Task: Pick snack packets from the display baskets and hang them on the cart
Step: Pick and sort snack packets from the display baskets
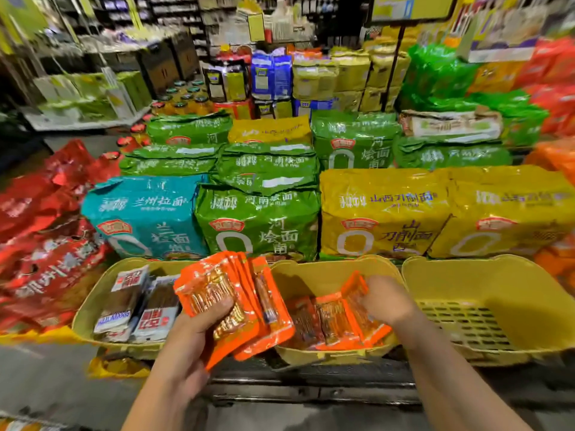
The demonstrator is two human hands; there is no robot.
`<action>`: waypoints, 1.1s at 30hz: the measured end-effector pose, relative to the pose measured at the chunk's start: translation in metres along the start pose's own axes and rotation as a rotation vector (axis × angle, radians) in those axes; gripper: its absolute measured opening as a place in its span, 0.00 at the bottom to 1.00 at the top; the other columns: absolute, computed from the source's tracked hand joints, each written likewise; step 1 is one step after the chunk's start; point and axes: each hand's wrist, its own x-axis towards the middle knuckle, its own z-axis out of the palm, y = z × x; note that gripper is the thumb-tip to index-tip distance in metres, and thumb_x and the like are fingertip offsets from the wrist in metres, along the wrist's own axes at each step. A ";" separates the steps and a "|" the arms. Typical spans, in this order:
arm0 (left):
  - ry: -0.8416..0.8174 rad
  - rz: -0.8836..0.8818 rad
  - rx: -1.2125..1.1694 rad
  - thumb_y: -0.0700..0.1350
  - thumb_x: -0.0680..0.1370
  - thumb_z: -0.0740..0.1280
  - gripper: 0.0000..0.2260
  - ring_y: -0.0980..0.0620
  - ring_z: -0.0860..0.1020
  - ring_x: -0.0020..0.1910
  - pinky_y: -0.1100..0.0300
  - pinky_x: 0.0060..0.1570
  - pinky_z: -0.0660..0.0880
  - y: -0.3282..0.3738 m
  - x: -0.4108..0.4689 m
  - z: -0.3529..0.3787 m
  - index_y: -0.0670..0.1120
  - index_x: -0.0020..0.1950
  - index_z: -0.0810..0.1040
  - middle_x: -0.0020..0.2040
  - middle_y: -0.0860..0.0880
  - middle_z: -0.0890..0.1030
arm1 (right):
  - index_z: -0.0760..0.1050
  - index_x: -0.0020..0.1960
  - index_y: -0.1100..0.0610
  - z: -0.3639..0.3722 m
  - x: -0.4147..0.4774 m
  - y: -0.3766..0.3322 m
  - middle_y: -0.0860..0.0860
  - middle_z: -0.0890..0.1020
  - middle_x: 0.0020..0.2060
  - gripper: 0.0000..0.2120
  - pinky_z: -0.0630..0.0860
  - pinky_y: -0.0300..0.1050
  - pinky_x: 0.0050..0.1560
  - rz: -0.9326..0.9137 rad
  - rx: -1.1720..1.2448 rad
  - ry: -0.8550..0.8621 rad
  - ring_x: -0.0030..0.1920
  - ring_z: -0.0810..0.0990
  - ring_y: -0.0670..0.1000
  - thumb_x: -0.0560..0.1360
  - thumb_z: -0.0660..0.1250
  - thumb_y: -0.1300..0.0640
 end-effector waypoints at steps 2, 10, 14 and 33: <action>0.000 -0.001 0.000 0.41 0.68 0.74 0.23 0.39 0.86 0.46 0.39 0.57 0.78 0.002 0.006 0.000 0.40 0.63 0.81 0.53 0.37 0.85 | 0.77 0.45 0.55 0.010 0.008 -0.006 0.59 0.84 0.55 0.06 0.76 0.47 0.48 0.034 -0.114 0.001 0.58 0.82 0.60 0.79 0.65 0.54; -0.133 -0.102 0.049 0.38 0.66 0.75 0.24 0.39 0.86 0.45 0.47 0.41 0.83 0.018 0.037 0.000 0.40 0.62 0.80 0.52 0.37 0.85 | 0.74 0.67 0.54 0.010 0.004 -0.024 0.55 0.78 0.64 0.20 0.76 0.47 0.60 0.069 0.038 -0.043 0.61 0.78 0.54 0.79 0.68 0.47; -0.255 -0.124 0.080 0.38 0.67 0.75 0.23 0.41 0.84 0.35 0.54 0.25 0.78 0.025 0.051 0.005 0.40 0.61 0.80 0.50 0.36 0.85 | 0.81 0.55 0.58 0.001 -0.027 -0.076 0.57 0.85 0.52 0.15 0.79 0.46 0.44 -0.046 1.089 -0.197 0.45 0.84 0.52 0.82 0.64 0.47; -0.269 -0.069 0.015 0.42 0.74 0.66 0.22 0.39 0.81 0.61 0.37 0.64 0.75 0.002 0.065 0.052 0.40 0.68 0.73 0.63 0.34 0.79 | 0.78 0.54 0.60 0.018 -0.020 -0.093 0.59 0.87 0.47 0.22 0.83 0.57 0.49 -0.120 1.460 -0.067 0.45 0.87 0.58 0.65 0.82 0.56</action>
